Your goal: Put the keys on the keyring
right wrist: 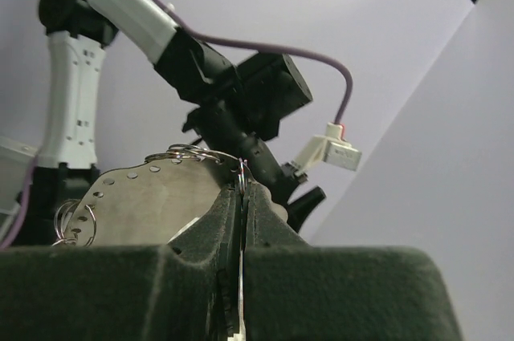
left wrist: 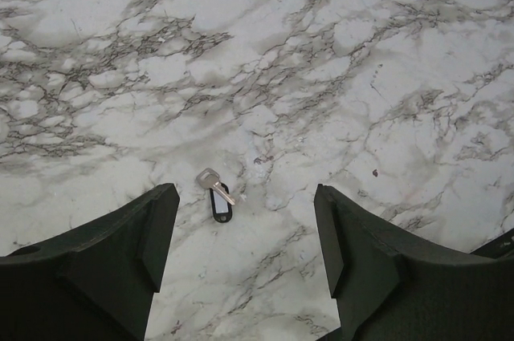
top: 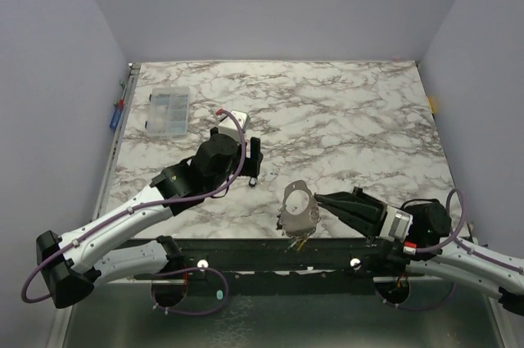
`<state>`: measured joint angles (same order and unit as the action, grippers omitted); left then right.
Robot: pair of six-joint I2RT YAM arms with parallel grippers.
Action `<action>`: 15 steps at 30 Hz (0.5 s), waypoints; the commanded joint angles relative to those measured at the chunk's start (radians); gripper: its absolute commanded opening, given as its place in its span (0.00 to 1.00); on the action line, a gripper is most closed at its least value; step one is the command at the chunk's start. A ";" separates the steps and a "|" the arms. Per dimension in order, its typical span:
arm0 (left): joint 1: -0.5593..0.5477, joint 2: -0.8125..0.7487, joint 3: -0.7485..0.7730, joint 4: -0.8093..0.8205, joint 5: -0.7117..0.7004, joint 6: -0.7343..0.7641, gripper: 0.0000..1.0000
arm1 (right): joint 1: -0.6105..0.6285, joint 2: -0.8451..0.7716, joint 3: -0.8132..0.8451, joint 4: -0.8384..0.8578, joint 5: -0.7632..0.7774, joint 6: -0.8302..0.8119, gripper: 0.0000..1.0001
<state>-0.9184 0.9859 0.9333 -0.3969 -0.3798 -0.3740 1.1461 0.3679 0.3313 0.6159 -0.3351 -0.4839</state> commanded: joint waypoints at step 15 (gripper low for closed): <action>0.028 0.008 -0.160 0.020 -0.030 -0.118 0.72 | 0.007 0.142 0.108 0.132 -0.163 0.245 0.01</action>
<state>-0.8986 0.9932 0.8043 -0.3904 -0.3801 -0.4610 1.1465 0.4324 0.3912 0.6586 -0.5186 -0.2657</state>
